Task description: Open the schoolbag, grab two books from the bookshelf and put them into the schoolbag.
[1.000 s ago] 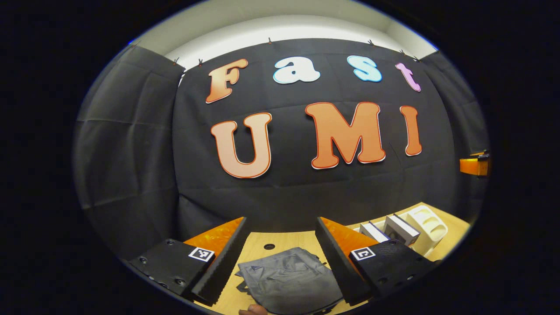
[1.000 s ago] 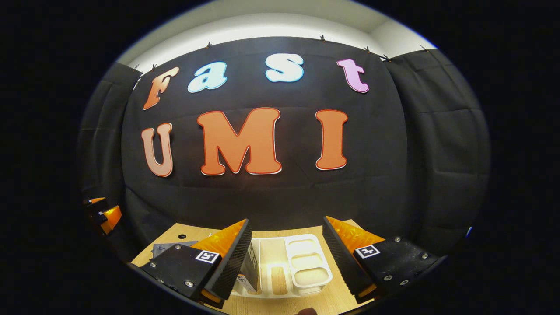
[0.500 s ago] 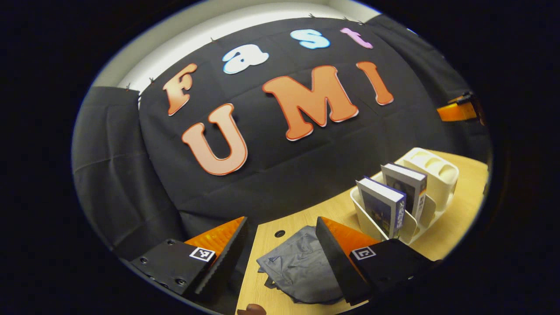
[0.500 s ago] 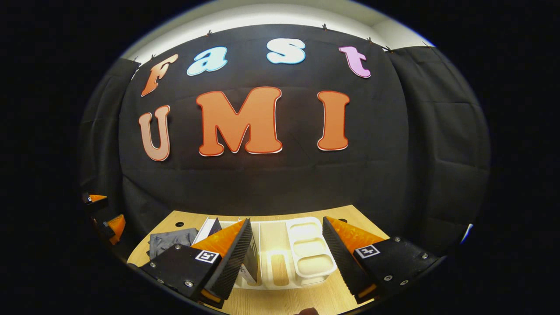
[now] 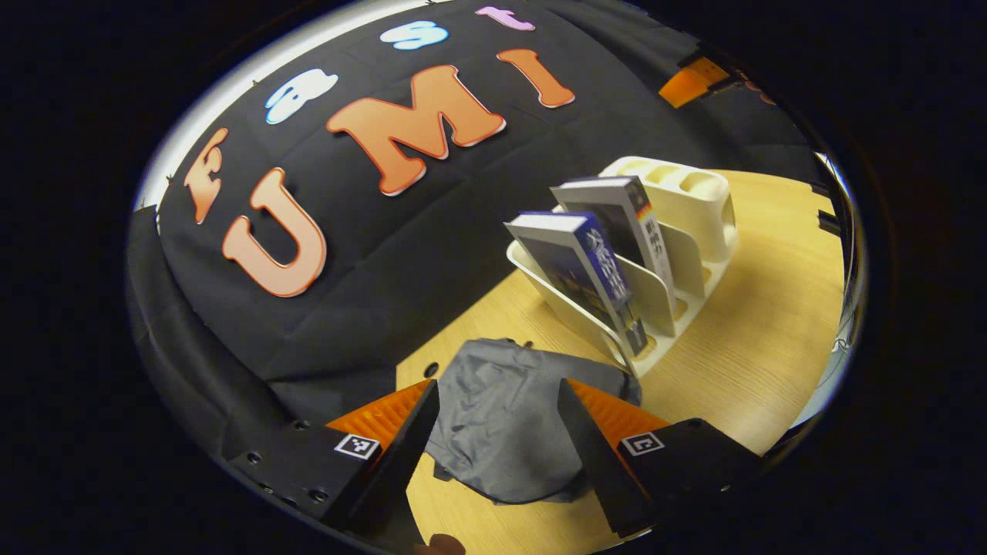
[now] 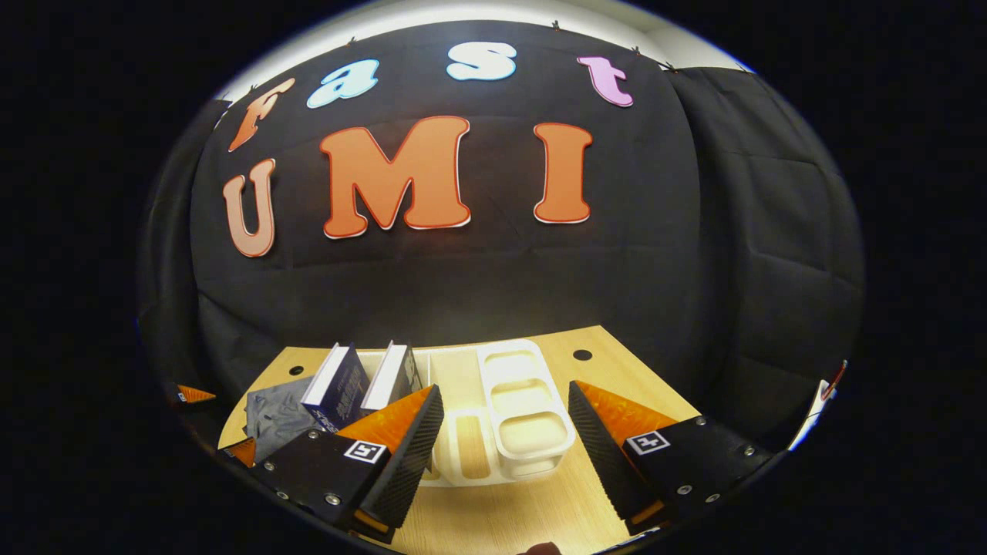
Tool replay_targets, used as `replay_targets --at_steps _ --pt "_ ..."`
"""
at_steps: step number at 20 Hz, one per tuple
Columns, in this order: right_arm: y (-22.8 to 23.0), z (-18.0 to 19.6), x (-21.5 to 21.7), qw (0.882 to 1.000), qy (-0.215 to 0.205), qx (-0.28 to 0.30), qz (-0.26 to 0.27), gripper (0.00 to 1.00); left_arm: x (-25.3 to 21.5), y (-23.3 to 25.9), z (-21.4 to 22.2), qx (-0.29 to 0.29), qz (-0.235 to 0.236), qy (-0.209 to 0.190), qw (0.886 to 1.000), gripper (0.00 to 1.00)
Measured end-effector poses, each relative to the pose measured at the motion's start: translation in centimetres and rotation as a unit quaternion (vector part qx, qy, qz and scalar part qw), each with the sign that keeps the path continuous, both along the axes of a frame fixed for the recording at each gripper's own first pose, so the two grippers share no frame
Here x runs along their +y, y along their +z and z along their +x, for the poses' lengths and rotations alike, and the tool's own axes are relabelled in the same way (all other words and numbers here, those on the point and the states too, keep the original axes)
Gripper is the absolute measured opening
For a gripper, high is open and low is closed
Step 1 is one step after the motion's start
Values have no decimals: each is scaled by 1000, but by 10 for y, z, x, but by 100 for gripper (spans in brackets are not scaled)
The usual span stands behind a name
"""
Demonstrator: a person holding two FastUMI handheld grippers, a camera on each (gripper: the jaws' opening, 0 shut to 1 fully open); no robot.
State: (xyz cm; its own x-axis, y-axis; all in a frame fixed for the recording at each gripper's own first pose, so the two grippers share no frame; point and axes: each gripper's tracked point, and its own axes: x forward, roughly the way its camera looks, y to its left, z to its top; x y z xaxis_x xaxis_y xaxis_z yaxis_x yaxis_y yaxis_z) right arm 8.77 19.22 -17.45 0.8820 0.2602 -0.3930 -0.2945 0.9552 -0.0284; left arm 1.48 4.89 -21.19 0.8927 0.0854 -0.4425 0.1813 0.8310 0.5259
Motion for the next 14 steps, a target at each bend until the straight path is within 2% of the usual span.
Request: replay_targets --at_steps 9,14 --pt "-34 -7 -29 998 -27 48 -25 97 -20 -92 -3 81 65 -53 993 98" --pt "-38 -6 -33 997 -31 58 -29 97 -9 -122 3 119 92 -49 987 98"
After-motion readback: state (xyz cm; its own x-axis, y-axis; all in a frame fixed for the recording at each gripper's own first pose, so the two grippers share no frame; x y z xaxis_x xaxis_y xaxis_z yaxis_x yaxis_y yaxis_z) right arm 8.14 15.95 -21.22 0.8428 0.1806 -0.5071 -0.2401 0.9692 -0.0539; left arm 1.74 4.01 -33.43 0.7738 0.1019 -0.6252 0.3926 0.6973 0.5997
